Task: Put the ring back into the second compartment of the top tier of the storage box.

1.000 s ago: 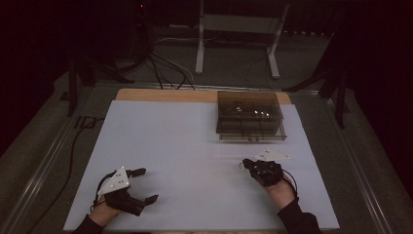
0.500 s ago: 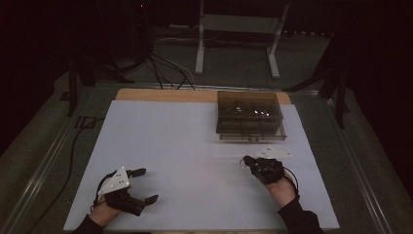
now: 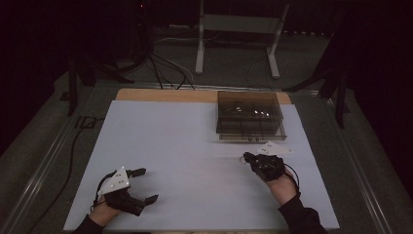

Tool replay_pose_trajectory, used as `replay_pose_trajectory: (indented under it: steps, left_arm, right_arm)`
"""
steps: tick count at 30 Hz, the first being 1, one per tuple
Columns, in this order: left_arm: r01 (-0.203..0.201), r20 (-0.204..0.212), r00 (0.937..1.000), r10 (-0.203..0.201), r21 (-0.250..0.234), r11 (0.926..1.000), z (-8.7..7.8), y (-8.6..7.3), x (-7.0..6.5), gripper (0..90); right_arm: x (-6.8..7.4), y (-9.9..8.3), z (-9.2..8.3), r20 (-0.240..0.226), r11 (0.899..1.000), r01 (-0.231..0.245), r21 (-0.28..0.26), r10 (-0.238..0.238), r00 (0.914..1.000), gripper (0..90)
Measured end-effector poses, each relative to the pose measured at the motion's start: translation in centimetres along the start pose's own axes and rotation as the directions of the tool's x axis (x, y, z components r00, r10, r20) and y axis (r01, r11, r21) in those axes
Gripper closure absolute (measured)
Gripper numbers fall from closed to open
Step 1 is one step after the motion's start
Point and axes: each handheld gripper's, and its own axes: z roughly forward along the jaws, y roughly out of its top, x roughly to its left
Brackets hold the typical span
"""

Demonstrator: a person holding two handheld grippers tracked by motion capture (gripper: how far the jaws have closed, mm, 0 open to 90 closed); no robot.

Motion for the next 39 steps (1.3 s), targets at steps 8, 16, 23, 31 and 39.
replay_pose_trajectory:
  steps: [8,16,23,31,39]
  left_arm:
    - [-0.001,-0.001,1.0,0.001,0.001,1.0,0.0,0.0,0.0,0.8]
    - [0.0,-0.001,1.0,0.0,0.003,1.0,0.0,0.0,0.0,0.8]
    - [0.0,0.0,1.0,0.0,0.001,1.0,0.0,0.0,0.0,0.8]
    - [-0.001,-0.001,1.0,0.001,0.005,1.0,0.0,0.0,0.0,0.8]
    - [-0.001,0.0,1.0,0.001,0.002,1.0,0.0,0.0,0.0,0.8]
  right_arm:
    - [-0.1,0.6,-0.2,0.005,1.0,0.004,-0.008,-0.004,1.0,86.9]
    - [-0.3,1.3,-0.4,0.011,1.0,0.012,-0.019,-0.012,0.9999,86.9]
    - [-0.6,1.7,-0.4,0.018,0.999,0.002,-0.033,-0.001,0.9998,86.9]
    - [-1.0,1.9,-0.4,0.024,0.999,-0.004,-0.039,0.005,0.9997,86.9]
    - [-1.5,2.1,-0.2,0.036,0.999,-0.008,-0.039,0.01,0.9993,86.9]
